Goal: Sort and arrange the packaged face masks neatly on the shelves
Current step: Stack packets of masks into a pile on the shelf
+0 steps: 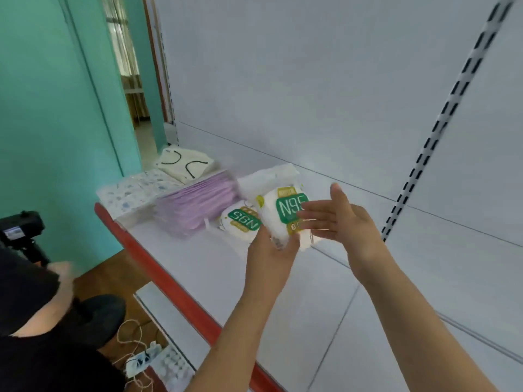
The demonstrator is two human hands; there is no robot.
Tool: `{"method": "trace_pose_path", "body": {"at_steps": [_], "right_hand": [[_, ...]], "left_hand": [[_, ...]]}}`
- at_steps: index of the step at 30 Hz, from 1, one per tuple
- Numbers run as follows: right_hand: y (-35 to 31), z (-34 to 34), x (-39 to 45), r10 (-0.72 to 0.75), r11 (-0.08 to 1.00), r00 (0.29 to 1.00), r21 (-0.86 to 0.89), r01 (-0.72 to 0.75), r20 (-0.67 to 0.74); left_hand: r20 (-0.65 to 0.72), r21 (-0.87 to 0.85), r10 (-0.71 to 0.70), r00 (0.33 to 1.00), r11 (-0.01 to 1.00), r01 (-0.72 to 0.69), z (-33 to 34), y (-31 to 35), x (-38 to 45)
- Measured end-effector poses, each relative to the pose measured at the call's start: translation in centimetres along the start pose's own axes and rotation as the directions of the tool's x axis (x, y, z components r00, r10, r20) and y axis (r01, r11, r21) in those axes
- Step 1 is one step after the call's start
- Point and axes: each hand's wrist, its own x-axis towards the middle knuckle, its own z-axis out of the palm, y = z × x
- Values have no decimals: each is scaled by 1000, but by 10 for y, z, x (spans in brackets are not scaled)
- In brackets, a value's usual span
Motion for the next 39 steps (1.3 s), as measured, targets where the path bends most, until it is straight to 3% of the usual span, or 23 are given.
{"method": "trace_pose_path", "body": {"at_steps": [1, 3, 7, 12, 14, 18, 20, 22, 26, 30, 35, 39], "right_hand": [[9, -18, -7, -57, 989, 993, -140, 42, -104], [25, -62, -29, -105, 915, 956, -404, -14, -273], [41, -162, -104, 96, 968, 944, -192, -162, -315], [59, -290, -237, 169, 954, 792, -103, -280, -587], [72, -335, -299, 214, 952, 672, -4, -307, -708], [89, -410, -426, 233, 947, 340, 132, -294, -911], [93, -442, -480, 195, 934, 189, 124, -334, -962], [97, -470, -527, 147, 921, 92, 102, -377, -985], [108, -527, -588, 60, 872, -24, 64, -485, -998], [131, -571, -605, 55, 833, -47, 71, -549, -997], [155, -596, -600, 34, 776, 54, -8, -631, -998], [159, -620, -589, 65, 794, 135, -31, -608, -989]], "left_hand": [[83, -99, -42, 996, 994, 50, 9, 4, -4], [283, -189, -76, 956, 973, 133, 35, 16, -19], [601, -170, -50, 798, 967, 188, 105, 43, -65], [847, -41, -83, 525, 974, 221, 216, 76, -153], [909, 2, -56, 413, 992, 130, 268, 91, -203], [986, -10, 10, 164, 1000, 1, 358, 124, -326], [994, -64, 68, 87, 997, -54, 397, 137, -386], [993, -105, 110, 37, 988, -116, 430, 147, -440], [995, -89, 92, 26, 991, -99, 488, 153, -517], [989, -110, 122, 83, 984, -138, 539, 148, -554], [965, -101, 150, 217, 970, -219, 583, 136, -574], [944, -146, 211, 254, 957, -251, 611, 143, -590]]}}
